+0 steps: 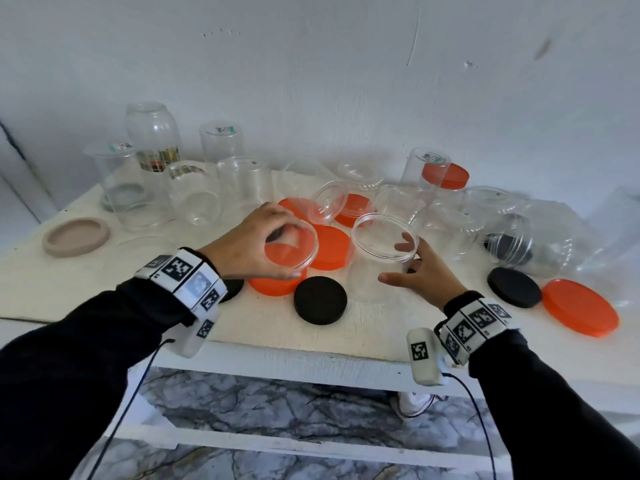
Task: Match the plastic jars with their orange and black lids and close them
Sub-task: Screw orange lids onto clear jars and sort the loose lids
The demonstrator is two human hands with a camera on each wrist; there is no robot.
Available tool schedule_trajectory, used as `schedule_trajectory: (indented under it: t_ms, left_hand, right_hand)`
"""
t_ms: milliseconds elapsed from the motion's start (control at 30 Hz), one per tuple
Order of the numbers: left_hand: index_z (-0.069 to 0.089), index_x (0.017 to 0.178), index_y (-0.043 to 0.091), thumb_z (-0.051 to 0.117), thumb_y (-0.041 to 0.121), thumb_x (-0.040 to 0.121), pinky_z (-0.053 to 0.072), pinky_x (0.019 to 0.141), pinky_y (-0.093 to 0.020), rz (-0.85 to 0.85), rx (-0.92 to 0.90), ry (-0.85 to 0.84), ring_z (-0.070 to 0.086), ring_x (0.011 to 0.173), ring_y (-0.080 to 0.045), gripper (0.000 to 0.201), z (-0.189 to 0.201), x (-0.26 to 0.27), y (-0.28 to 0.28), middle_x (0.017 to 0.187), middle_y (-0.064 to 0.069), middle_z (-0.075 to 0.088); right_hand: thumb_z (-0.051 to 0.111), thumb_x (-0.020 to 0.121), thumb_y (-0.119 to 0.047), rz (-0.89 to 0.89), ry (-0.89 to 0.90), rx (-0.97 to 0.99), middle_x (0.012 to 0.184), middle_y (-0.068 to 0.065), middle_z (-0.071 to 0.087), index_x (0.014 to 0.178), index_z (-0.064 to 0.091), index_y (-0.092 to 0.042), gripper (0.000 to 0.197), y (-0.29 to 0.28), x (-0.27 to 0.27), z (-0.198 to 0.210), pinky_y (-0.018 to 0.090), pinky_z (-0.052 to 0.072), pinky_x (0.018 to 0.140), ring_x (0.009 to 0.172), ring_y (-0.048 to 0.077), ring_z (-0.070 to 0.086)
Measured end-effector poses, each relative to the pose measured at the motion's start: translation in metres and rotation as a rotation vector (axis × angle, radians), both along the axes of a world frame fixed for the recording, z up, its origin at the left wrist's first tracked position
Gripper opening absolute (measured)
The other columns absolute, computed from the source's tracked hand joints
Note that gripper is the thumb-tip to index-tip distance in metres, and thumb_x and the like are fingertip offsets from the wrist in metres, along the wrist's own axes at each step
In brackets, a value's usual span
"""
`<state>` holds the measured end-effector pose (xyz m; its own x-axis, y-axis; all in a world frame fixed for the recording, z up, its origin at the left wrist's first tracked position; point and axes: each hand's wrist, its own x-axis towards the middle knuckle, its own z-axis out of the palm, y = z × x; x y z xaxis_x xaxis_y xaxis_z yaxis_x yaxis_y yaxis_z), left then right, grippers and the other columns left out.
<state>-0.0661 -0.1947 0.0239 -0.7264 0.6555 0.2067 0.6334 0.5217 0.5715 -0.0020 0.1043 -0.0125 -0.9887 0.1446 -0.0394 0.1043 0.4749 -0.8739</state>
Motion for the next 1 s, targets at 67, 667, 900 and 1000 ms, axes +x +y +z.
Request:
schedule_trajectory:
  t_ms: [67,667,900,1000]
  left_hand:
    - [0.049,0.12,0.035,0.067,0.063,0.053,0.029,0.101,-0.017,-0.049,0.053,0.012,0.034,0.121,-0.003,0.075,0.003,0.001,0.028,0.127,0.007,0.039]
    - [0.052,0.128,0.027,0.051,0.074,0.052,0.018,0.104,-0.023,-0.139,-0.068,0.109,0.029,0.132,-0.012,0.09,0.013,0.002,0.171,0.142,0.004,0.039]
    - [0.05,0.129,0.029,0.062,0.064,0.057,0.022,0.103,-0.028,-0.154,-0.198,0.135,0.029,0.132,-0.013,0.08,0.019,0.001,0.188,0.143,0.005,0.037]
    - [0.048,0.13,0.028,0.072,0.058,0.063,0.025,0.106,-0.032,-0.17,-0.213,0.113,0.028,0.132,-0.013,0.077,0.019,0.0,0.191,0.144,0.005,0.035]
  right_hand:
    - [0.084,0.057,-0.027,0.001,-0.018,-0.04,0.13,-0.007,0.046,0.141,0.029,-0.02,0.1,0.006,0.001,0.0,0.038,0.046,0.096,0.115,0.019,0.053]
    - [0.081,0.062,0.001,0.205,-0.099,-0.198,0.138,-0.001,0.045,0.136,0.033,-0.02,0.091,0.064,0.001,0.004,0.03,0.04,0.105,0.126,0.01,0.046]
    - [0.083,0.062,-0.004,0.26,-0.103,-0.148,0.139,-0.002,0.044,0.139,0.029,-0.021,0.096,0.074,-0.004,0.006,0.031,0.042,0.103,0.127,0.012,0.045]
    - [0.084,0.061,-0.004,0.261,-0.106,-0.148,0.138,-0.001,0.045,0.136,0.033,-0.02,0.092,0.079,-0.005,0.005,0.032,0.042,0.103,0.125,0.012,0.047]
